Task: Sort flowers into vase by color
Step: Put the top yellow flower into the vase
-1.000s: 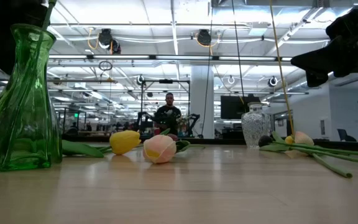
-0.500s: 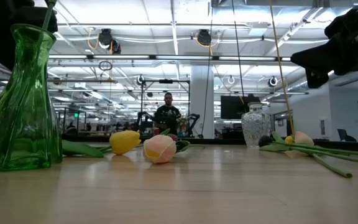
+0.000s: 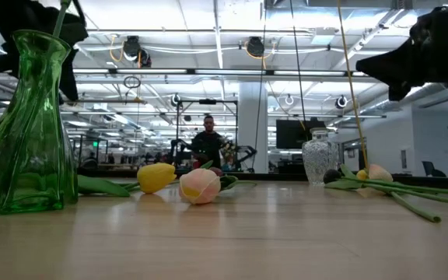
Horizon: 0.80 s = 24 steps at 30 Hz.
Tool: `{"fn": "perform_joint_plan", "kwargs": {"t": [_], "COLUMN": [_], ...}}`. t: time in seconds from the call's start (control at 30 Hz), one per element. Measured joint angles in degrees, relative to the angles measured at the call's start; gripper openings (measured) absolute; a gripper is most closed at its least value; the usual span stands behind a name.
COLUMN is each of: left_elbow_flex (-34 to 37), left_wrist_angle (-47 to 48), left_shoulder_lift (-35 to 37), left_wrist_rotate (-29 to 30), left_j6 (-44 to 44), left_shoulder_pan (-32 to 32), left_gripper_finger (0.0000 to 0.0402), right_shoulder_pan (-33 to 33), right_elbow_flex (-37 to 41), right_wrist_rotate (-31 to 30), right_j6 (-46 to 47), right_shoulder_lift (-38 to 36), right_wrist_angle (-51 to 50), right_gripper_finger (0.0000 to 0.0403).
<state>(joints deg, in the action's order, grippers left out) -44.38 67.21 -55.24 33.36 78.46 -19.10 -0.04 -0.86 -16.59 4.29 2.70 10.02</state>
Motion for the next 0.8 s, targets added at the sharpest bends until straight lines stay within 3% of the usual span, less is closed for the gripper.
{"fn": "perform_joint_plan", "kwargs": {"t": [0.13,0.3,0.47,0.63,0.8], "left_elbow_flex": [0.00,0.00,0.00,0.00,1.18], "left_wrist_angle": [-5.90,-11.62,-14.33,-15.24,-22.31], "left_shoulder_lift": [0.00,0.00,0.00,0.00,0.02], "left_wrist_rotate": [0.92,0.90,-6.10,-9.40,-15.31], "left_j6": [-12.58,-29.50,-46.74,-59.18,-68.35], "left_shoulder_pan": [4.07,11.68,20.41,27.93,34.66], "left_gripper_finger": [0.0203,0.0203,0.0203,0.0203,0.0203], "right_shoulder_pan": [0.00,0.02,0.02,0.00,0.00], "right_elbow_flex": [-0.75,-4.83,-12.14,-25.27,-41.27], "right_wrist_rotate": [-0.65,-6.50,-12.06,-12.43,-12.43], "right_j6": [4.51,6.82,6.68,11.26,24.04], "right_shoulder_lift": [0.84,5.38,14.02,25.94,38.94], "right_wrist_angle": [3.57,3.08,1.47,-11.83,-34.50], "right_gripper_finger": [0.0019,0.0002,0.0001,0.0001,0.0000]}}
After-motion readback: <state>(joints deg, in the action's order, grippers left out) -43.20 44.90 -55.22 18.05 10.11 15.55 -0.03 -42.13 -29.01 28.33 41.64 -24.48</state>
